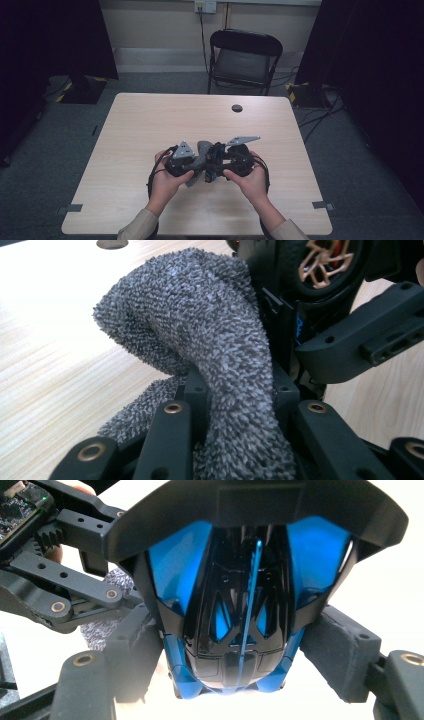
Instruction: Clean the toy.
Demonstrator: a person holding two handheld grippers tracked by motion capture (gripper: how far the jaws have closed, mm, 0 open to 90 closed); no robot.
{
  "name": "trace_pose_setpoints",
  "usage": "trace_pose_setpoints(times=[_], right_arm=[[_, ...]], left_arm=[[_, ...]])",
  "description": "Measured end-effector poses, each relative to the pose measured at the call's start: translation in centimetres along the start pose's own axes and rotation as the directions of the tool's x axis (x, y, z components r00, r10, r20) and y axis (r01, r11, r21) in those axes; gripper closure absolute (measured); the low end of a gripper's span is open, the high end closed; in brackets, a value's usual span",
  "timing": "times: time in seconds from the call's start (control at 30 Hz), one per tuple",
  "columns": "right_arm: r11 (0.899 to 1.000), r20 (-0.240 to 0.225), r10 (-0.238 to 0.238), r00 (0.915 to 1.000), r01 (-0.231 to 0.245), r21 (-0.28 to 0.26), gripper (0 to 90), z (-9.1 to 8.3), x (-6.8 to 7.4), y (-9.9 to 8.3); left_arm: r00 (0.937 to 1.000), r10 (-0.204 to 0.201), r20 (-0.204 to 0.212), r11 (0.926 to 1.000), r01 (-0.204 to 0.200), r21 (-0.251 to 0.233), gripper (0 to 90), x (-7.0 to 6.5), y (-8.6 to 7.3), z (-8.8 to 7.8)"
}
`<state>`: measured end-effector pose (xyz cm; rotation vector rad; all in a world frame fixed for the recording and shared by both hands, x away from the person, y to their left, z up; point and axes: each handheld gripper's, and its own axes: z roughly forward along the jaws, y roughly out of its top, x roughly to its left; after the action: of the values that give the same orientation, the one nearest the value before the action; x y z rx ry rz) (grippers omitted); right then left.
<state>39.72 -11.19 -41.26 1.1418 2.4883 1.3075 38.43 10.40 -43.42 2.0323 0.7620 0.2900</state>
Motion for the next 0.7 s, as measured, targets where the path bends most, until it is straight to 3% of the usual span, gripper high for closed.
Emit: trace_pose_setpoints(times=[0.3,0.43,0.7], right_arm=[[1.0,-0.011,-0.004,0.9999,0.004,-0.007,26.7,0.07,-0.06,0.01],[0.999,0.003,-0.037,0.9993,0.037,0.0,27.3,-0.16,0.2,0.24],[1.0,-0.014,-0.013,0.9998,0.013,-0.001,27.5,-0.52,0.05,0.52]], left_arm=[[0.9999,-0.011,0.009,0.9999,0.011,0.001,71.2,0.02,-0.02,-0.07],[0.9998,-0.001,0.017,1.0,0.001,-0.006,71.1,0.04,-0.08,-0.15],[0.9995,0.013,0.029,0.9998,-0.014,0.013,70.7,-0.02,-0.21,-0.21]])
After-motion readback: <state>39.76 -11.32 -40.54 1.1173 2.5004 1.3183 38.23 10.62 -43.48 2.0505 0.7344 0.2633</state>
